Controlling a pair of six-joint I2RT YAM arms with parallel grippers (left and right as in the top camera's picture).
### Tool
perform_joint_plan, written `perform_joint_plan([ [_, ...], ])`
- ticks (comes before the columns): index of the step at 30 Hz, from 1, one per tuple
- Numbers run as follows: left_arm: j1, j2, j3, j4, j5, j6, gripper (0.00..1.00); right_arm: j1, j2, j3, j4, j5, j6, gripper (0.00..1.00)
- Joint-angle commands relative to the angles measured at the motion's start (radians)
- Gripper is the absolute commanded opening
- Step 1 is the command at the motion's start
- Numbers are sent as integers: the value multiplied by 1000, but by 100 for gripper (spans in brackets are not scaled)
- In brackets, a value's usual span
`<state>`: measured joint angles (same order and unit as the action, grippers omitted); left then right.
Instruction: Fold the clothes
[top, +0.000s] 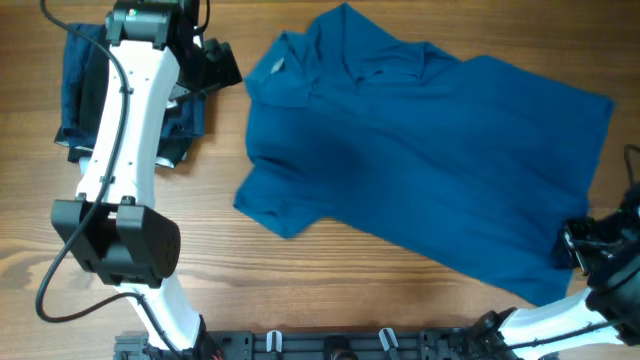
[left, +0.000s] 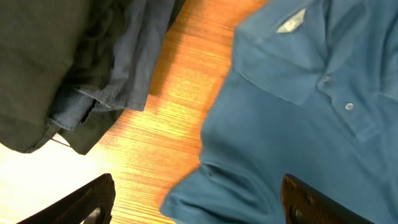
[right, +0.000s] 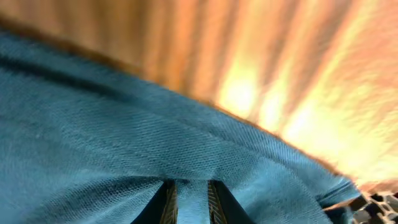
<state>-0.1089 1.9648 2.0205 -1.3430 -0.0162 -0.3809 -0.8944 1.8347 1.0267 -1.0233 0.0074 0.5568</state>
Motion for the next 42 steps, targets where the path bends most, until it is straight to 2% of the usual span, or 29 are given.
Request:
perform_joint_plan([
  [1, 6, 8, -8, -3, 11, -16, 85, -77, 8, -26, 48, 62, 17, 17],
  [4, 6, 8, -8, 4, 12, -13, 85, -77, 7, 17, 54, -8, -10, 16],
  [8, 6, 6, -8, -20, 130, 38, 85, -31, 7, 224, -71, -82, -84, 16],
  [11, 3, 6, -8, -73, 151, 43, 82, 50, 4, 378, -174, -175, -168, 20],
  [14, -29, -4, -8, -133, 150, 61, 77, 158, 2, 449, -174, -301, -281, 32],
  [16, -58, -30, -10, -171, 146, 59, 70, 223, 2, 452, -141, -301, -285, 50],
  [17, -74, -55, -18, -182, 146, 51, 68, 259, 2, 452, -123, -301, -285, 53],
  [21, -121, -203, -132, -132, 90, -88, 69, 368, 2, 452, -76, -301, -285, 61],
  [23, -159, -335, -305, -39, 48, -194, 70, 430, 2, 452, -64, -349, -291, 62],
  [26, -194, -449, -535, 92, 45, -284, 69, 531, 2, 452, -54, -465, -367, 61],
  [28, -197, -470, -658, 158, 49, -315, 57, 607, 2, 452, -54, -481, -373, 55],
  [29, -195, -465, -719, 196, 49, -316, 44, 654, 2, 452, -54, -484, -374, 47],
  [30, -192, -455, -774, 240, 50, -316, 33, 700, 2, 452, -55, -484, -375, 44],
  [31, -188, -445, -809, 274, 52, -315, 27, 744, 2, 452, -61, -486, -378, 41],
  [33, -173, -426, -871, 361, 60, -315, 32, 851, 2, 452, -70, -515, -415, 42],
  [34, -153, -416, -888, 418, 60, -315, 36, 953, 3, 452, -74, -533, -452, 42],
  [36, -118, -410, -888, 456, 59, -307, 41, 1059, 3, 452, -72, -510, -477, 43],
  [39, -48, -409, -888, 468, 62, -307, 45, 1205, 7, 452, -56, -323, -457, 50],
  [40, -29, -404, -888, 464, 80, -304, 53, 1230, 7, 452, -50, -245, -419, 54],
  [42, -6, -385, -890, 441, 184, -263, 59, 1256, 7, 452, -29, -114, -360, 57],
])
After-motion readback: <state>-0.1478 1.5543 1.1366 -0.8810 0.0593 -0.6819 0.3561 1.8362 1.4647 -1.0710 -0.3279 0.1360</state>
